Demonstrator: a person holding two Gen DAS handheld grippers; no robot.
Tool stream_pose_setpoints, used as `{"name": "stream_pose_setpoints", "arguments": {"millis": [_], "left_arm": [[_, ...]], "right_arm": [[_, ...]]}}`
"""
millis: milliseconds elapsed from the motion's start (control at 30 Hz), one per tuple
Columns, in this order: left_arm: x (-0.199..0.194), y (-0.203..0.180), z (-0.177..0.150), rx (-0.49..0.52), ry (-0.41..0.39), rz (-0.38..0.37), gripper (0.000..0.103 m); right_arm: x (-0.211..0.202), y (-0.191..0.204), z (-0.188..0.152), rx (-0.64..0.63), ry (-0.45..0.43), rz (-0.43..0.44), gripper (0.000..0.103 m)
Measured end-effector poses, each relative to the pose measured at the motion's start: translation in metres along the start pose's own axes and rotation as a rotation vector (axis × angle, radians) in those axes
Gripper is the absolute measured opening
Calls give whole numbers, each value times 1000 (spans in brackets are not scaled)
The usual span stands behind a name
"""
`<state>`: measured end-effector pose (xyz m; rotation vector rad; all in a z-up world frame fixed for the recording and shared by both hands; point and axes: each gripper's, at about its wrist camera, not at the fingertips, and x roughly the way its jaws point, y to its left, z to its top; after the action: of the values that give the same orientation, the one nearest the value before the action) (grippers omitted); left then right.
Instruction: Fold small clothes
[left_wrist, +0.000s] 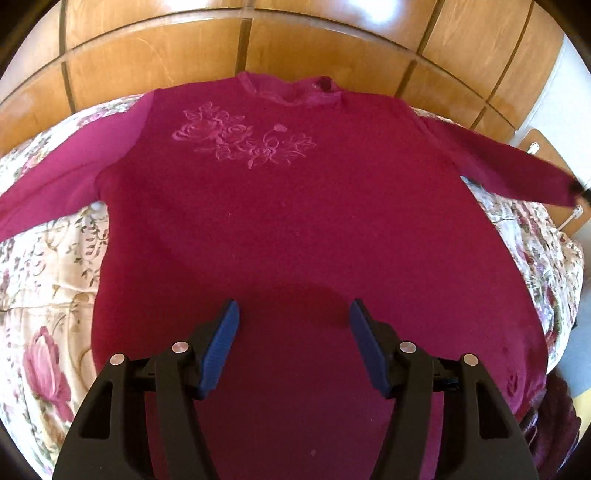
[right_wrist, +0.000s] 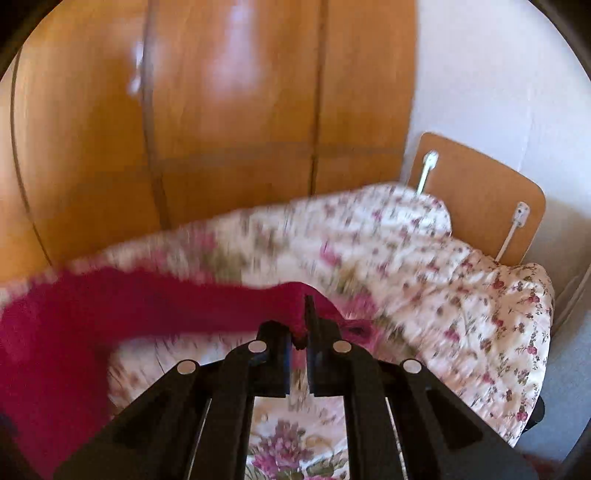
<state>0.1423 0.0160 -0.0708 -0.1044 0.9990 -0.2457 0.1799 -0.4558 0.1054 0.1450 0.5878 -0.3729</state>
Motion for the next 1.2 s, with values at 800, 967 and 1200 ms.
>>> {"name": "stream_pose_setpoints", "arguments": {"millis": [800, 967, 1200], "left_arm": [[16, -6, 7, 34, -16, 45, 71], [13, -7, 4, 39, -34, 43, 71], [-7, 9, -9, 9, -53, 37, 71]], "right_arm": [[158, -31, -5, 184, 271, -124, 64], [118, 62, -55, 112, 427, 395, 54], [72, 161, -134, -153, 540, 543, 27]]}}
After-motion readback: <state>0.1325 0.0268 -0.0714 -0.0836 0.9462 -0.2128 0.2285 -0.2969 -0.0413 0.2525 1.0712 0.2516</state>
